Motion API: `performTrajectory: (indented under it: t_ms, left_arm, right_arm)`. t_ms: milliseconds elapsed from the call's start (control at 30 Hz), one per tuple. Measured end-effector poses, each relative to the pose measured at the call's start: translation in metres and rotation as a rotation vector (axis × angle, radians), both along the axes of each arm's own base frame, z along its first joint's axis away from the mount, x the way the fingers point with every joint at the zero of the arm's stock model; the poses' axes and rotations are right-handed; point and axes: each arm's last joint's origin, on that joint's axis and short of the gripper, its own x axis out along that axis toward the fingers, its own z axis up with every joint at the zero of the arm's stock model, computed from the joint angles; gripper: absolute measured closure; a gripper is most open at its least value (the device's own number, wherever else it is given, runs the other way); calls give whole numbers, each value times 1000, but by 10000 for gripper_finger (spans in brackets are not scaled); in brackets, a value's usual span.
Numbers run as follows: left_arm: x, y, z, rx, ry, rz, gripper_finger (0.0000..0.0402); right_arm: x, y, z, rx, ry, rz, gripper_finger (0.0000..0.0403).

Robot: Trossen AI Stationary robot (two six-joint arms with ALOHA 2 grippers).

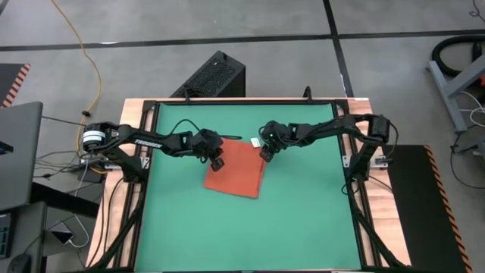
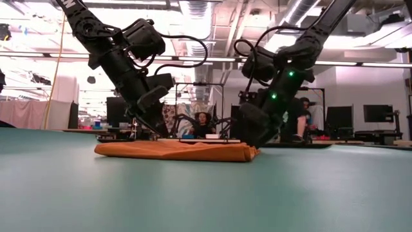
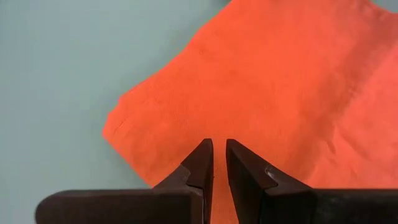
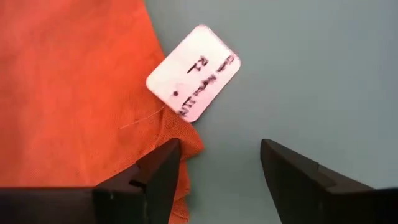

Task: Roll towel
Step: Fold the orange towel

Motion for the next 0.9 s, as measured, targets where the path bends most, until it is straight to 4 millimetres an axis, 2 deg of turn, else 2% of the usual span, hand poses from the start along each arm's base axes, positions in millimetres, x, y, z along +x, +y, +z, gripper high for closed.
performTrajectory:
  t_ms: [133,267,500,700,900]
  left_arm:
    - [-1,0,-1,-3,10,1,368]
    - [-2,0,-2,-6,23,2,368]
    - [-2,0,-2,-5,22,0,368]
    - [-2,0,-2,-6,22,1,368]
    - [-2,0,-2,-6,22,1,368]
  right_arm:
    - [-2,0,13,-9,-41,5,167]
    - [-2,2,15,-13,-50,9,167]
    - [5,4,-4,-3,-17,19,168]
    - [10,4,-5,-12,-53,28,171]
    - [10,5,-5,13,-57,48,216]
